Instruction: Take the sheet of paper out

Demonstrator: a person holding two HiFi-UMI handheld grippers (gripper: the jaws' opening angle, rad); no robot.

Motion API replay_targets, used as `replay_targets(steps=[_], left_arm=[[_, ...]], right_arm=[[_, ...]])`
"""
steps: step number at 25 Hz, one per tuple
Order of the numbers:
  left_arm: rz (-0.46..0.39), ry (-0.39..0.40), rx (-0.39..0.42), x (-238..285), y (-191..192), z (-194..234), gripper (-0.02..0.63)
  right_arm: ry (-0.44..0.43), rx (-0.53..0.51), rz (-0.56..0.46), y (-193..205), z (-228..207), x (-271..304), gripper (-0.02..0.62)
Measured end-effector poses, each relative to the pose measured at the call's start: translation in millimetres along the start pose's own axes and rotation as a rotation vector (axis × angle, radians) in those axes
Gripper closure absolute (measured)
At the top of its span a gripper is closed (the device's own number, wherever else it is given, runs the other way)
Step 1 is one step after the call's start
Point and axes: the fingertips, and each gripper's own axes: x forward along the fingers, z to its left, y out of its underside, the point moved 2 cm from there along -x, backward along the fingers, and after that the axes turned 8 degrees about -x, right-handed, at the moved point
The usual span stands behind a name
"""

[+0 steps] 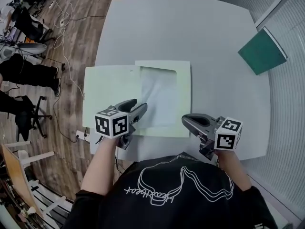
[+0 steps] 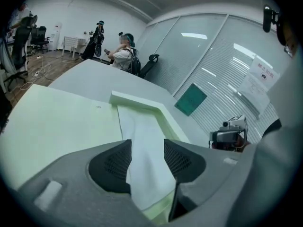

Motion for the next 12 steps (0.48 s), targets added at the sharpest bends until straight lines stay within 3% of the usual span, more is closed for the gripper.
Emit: replay_targets(steps=[7, 12], left_arm=[[0.118, -0.068, -0.017, 35.8, 11.0, 39.3, 0.400], [0.169, -0.048, -0.039, 47.5, 15.2, 45.0, 0.400]], right_arm=[[0.034, 0.067, -0.042, 5.9, -14.9, 1.8, 0.591], [0.029, 0.089, -0.058, 12.0, -4.5, 8.3, 0.591]])
